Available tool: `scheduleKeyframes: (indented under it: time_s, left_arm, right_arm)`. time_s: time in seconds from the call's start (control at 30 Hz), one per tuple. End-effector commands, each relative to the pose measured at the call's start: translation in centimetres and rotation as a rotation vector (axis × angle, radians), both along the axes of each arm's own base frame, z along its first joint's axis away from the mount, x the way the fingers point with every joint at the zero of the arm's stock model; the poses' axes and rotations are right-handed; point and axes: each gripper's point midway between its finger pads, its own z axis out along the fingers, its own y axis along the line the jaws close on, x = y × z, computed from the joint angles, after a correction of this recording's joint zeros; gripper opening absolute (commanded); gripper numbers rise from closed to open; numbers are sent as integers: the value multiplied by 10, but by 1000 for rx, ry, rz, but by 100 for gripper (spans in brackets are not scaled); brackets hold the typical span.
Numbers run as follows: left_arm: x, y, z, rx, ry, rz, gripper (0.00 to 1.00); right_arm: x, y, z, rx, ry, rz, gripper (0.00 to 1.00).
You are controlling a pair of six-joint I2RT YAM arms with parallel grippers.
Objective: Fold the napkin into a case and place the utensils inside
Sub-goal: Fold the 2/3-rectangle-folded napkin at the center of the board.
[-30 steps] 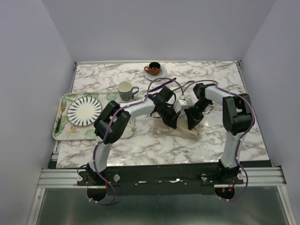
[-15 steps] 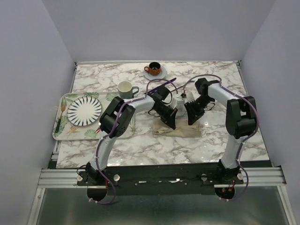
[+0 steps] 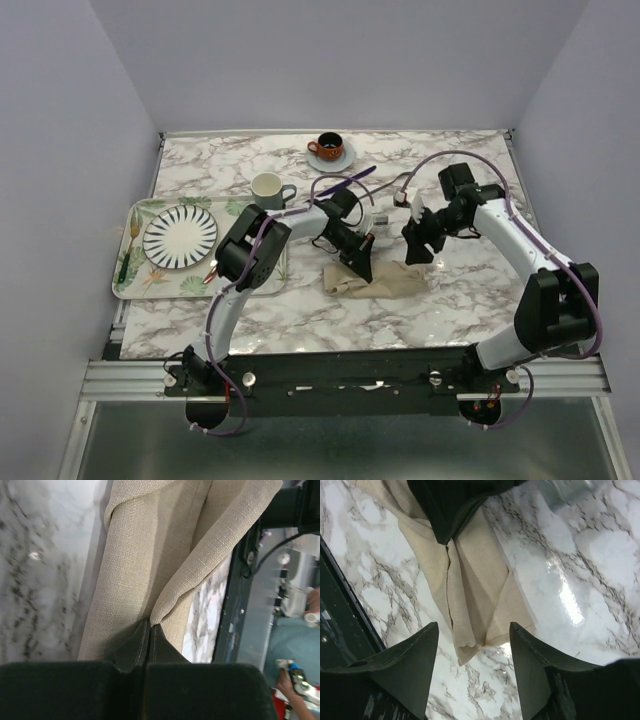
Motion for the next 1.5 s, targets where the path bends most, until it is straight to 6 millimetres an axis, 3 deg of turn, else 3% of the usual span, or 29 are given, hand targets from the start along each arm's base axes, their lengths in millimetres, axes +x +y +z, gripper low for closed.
scheduleKeyframes:
  time_s: [0.0,0.2,0.53,0.73,1.03,1.1,1.2,1.33,1.47]
  left_arm:
    - [-31,18,-10,69,164,31,0]
    - [-49,37,-9,97,224,41,0]
    - [-54,78,-12,125,179,-16,0]
    - [-48,85,-13,129,197,-16,0]
    - [-43,84,-5,104,198,-14,0]
    - [-41,84,-3,100,196,-8,0]
    - [-37,84,6,73,185,0,7]
    - [-29,88,30,17,146,38,29]
    - [-20,97,45,-4,112,75,36]
  right_arm:
    - [-13,26,2,33,-167,218,67]
    - [-41,59,-15,8,-209,369,67]
    - [-79,107,-31,17,-180,515,65]
    - [-84,120,-47,-20,-163,534,59]
    - [-72,118,-77,-124,-143,496,35]
    - [-71,119,-77,-127,-134,483,18]
    - [-71,121,-76,-119,-119,461,1]
    - [-72,121,-77,-121,-92,429,1]
    - [-73,121,-76,-116,-87,403,1]
